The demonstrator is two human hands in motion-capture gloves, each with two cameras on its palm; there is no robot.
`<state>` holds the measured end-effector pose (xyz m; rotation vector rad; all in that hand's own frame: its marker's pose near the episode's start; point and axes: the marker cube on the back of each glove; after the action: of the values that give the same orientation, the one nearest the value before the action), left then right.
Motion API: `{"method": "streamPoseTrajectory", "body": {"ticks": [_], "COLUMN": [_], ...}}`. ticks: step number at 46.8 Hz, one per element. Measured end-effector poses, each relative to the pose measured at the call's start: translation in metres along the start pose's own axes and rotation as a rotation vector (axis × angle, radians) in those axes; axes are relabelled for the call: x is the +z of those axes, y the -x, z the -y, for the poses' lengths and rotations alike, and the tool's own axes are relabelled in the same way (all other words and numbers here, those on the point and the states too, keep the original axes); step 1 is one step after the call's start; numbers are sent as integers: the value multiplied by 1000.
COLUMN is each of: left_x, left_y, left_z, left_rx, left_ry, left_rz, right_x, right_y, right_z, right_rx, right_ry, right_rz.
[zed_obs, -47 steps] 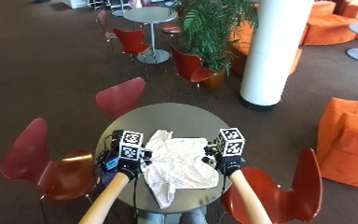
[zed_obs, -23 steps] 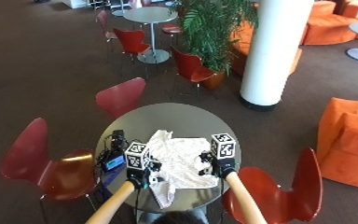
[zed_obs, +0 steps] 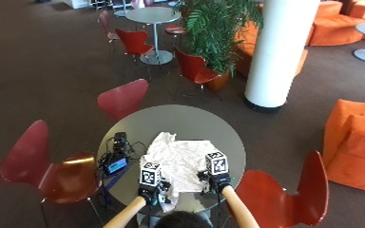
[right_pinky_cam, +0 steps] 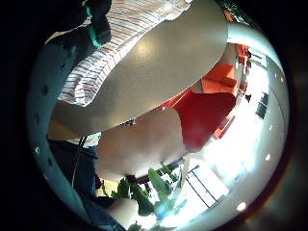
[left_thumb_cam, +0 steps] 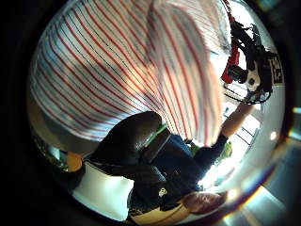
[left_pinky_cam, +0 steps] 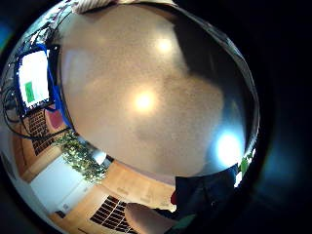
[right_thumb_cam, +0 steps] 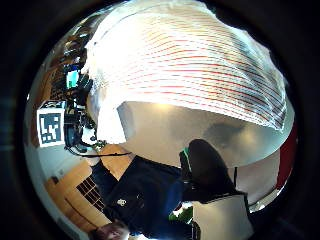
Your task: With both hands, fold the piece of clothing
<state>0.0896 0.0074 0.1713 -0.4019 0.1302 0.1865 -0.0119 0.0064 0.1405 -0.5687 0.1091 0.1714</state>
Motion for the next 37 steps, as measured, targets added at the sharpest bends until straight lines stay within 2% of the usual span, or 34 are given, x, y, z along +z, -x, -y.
{"method": "streamPoseTrajectory", "body": {"ticks": [3,6,10,14,19,23,28,33,37], "left_x": [2,2,1,-2,-6,0,5,6,-1], "left_y": [0,1,1,-3,-3,3,9,9,5], "left_z": [5,5,5,5,7,36,71,77,86], "left_rx": [12,3,9,45,33,31,5,-23,-9], "left_ry": [-11,-10,-8,-9,-22,-91,-191,-203,-323], "left_rz": [-1,-2,-5,-5,12,58,124,179,235], "right_x": [7,8,4,2,5,3,3,5,9], "right_y": [-2,3,-7,3,4,8,-4,-1,1], "right_z": [7,18,13,14,7,9,15,9,12], "right_rx": [6,-111,-63,-150,-132,-195,-46,-34,-81], "right_ry": [57,-34,-117,-151,-74,-113,-141,-77,-45], "right_rz": [3,27,-75,-12,18,29,-48,-29,-23]}}
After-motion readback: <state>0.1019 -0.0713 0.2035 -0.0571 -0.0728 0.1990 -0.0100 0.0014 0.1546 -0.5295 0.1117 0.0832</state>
